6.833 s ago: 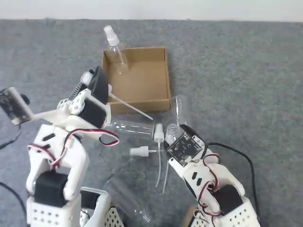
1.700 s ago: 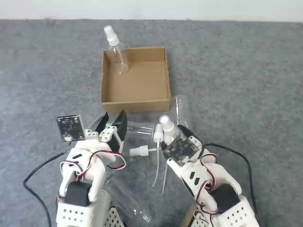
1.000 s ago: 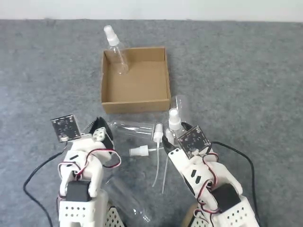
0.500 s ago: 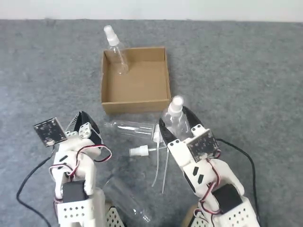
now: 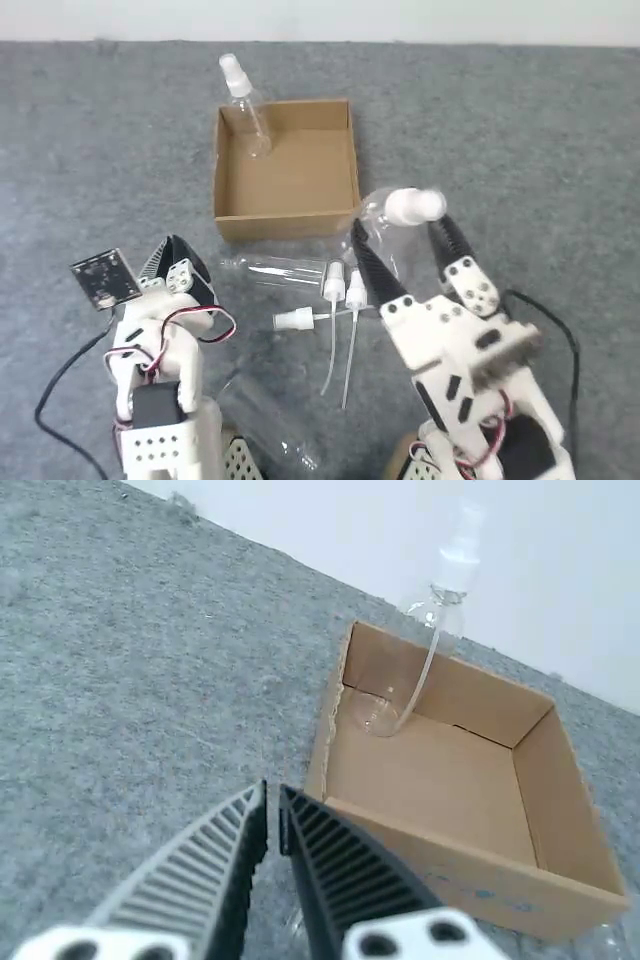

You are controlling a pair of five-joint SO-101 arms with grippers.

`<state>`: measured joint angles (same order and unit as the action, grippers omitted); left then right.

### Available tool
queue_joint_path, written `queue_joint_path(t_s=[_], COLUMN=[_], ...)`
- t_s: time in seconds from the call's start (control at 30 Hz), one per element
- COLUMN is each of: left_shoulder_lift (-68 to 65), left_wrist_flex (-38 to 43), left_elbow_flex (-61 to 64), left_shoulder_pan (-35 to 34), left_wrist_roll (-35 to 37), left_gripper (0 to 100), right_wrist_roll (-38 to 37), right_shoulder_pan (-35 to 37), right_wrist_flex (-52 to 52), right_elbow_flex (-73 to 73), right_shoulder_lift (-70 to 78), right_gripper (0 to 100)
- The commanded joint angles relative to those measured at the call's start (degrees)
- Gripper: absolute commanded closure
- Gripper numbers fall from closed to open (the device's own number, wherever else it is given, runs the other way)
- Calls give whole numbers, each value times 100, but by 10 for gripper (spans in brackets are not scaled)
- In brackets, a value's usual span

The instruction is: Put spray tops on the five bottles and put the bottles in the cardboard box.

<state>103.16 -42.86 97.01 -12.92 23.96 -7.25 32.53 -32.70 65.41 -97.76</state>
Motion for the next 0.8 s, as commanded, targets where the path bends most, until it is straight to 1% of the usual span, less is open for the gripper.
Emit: queue_joint_path(t_s=[0.0, 0.2, 0.47, 0.63, 0.77], left_shoulder_lift=[9, 9, 9, 9, 9], left_wrist_flex=[176, 176, 176, 176, 176], left_elbow_flex=[-48, -48, -48, -48, -48], left_shoulder_pan=[-26, -26, -44, -44, -44], left_wrist_roll=[-53, -53, -53, -53, -53], left_gripper=[987, 987, 987, 987, 987], right_wrist_roll=[62, 62, 62, 62, 62], right_shoulder_pan=[-31, -31, -22, 13, 233], right_wrist_flex=[321, 1349, 2431, 2826, 2870], right_elbow_flex=[-730, -844, -879, -1099, -1442], right_shoulder_lift=[884, 2026, 3398, 4242, 4919], right_gripper=[922, 922, 921, 921, 921])
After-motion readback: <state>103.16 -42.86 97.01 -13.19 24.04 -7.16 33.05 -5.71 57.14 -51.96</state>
